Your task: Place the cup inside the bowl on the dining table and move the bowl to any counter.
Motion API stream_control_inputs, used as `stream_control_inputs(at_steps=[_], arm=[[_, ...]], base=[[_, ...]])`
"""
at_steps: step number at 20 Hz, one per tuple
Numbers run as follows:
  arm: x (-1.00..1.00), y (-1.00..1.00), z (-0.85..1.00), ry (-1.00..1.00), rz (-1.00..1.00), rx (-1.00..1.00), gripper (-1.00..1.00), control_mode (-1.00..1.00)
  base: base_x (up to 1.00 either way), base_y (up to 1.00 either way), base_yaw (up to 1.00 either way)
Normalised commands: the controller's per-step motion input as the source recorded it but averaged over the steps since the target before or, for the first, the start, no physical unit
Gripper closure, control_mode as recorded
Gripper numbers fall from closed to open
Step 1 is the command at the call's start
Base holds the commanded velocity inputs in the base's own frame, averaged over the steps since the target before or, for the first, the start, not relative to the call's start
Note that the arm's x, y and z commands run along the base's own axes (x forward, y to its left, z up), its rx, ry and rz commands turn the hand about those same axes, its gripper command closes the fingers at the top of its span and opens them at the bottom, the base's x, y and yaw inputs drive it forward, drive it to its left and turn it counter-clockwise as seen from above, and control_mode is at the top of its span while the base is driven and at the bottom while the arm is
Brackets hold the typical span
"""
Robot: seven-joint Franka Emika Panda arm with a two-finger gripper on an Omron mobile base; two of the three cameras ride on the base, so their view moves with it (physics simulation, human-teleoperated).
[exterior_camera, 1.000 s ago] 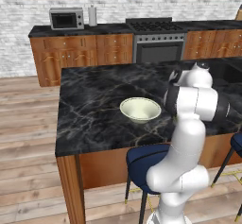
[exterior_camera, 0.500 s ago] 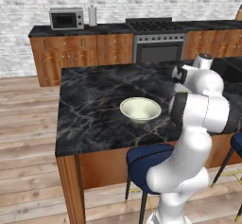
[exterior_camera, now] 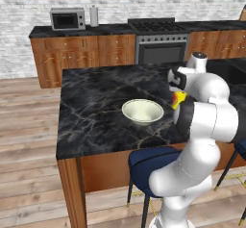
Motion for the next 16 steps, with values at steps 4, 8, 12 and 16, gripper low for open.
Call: stream_control_inputs(at_steps=[4,8,12,16], arm=[[0.0,0.41,0.11,-0.08,-0.07,0.01,1.0,-1.0],[0.0,0.41,0.12,-0.06,-0.05,0.01,1.0,-1.0],[-0.02,0.37,0.17,-0.06,-0.01,0.04,1.0,-1.0],[0.0,0.32,0.12,-0.06,0.0,0.09,1.0,-1.0]], base=[[0.0,0.0,0.0],[0.0,0.0,0.0],[0.0,0.0,0.0],[0.0,0.0,0.0]])
